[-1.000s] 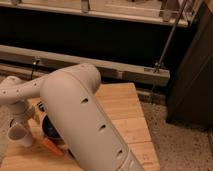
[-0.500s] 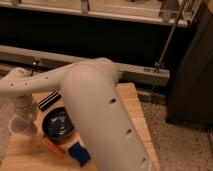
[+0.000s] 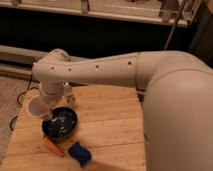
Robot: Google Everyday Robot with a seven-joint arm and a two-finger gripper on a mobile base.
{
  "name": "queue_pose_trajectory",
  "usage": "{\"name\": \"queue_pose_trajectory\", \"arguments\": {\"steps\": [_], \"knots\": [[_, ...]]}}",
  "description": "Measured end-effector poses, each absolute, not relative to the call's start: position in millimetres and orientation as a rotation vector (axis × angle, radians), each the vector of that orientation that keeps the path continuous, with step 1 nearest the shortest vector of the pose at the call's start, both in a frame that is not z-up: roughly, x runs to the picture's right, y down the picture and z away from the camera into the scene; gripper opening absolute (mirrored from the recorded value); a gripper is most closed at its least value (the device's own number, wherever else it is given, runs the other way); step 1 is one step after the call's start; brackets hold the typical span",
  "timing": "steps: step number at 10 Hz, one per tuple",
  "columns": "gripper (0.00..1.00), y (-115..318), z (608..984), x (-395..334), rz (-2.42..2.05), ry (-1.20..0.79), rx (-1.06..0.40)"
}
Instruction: Place the ceramic cup in the ceramic bowl
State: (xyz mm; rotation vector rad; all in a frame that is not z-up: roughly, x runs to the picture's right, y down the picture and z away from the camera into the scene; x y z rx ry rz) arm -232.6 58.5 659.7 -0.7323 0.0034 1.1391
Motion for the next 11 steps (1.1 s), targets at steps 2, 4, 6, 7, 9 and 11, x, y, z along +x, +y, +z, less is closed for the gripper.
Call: {"name": "queue_pose_trajectory", "arguments": {"steps": [2,4,6,7,9,11], "knots": [[0.0,49.1,677.6,-195.1,1.253,0.034,-0.727],[0.0,56.9,705.7,-185.4,1.281,0.09,-0.746],[0.0,80.8,731.8,-188.1,1.263,0.161,-0.784],[0.0,99.9,745.0,-195.9,1.235,0.198,-0.816],[0.0,119.4,759.3,-211.2,1.194,0.223,-0.86],[0.16,130.5,777.3,-222.9,1.162,0.246,-0.88]]}}
